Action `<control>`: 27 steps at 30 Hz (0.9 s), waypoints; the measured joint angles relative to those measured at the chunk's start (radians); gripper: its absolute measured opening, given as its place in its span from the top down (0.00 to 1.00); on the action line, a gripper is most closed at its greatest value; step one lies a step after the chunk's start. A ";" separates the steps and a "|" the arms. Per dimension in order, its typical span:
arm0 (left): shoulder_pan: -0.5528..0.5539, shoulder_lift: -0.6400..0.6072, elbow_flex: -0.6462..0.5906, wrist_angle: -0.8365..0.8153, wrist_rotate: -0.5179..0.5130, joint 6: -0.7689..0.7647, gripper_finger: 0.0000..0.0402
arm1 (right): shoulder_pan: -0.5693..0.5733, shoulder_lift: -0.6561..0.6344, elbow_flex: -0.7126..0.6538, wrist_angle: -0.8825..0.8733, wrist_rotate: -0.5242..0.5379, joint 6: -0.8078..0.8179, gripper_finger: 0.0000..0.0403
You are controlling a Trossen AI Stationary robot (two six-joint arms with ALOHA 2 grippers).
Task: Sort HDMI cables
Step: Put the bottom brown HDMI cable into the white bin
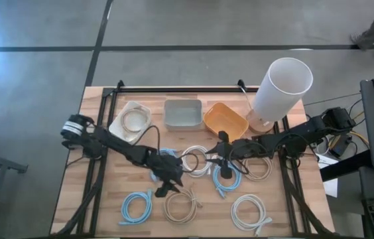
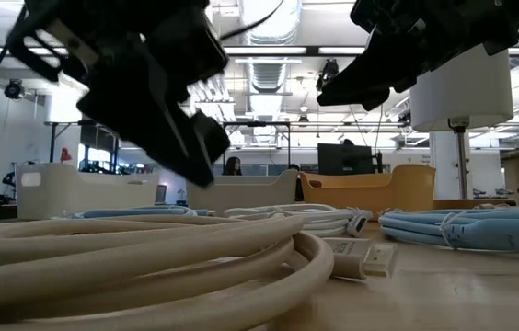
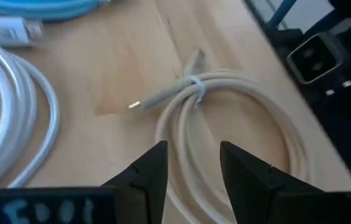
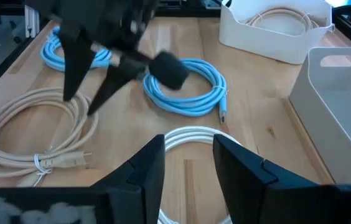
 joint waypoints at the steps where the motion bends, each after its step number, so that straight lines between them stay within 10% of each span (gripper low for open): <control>1: 0.000 0.019 0.005 0.000 0.000 0.004 0.64 | 0.000 0.000 -0.001 0.000 0.000 0.000 0.68; 27: 0.011 0.142 0.037 0.045 -0.007 0.026 0.64 | 0.000 0.000 -0.008 0.000 -0.001 0.000 0.70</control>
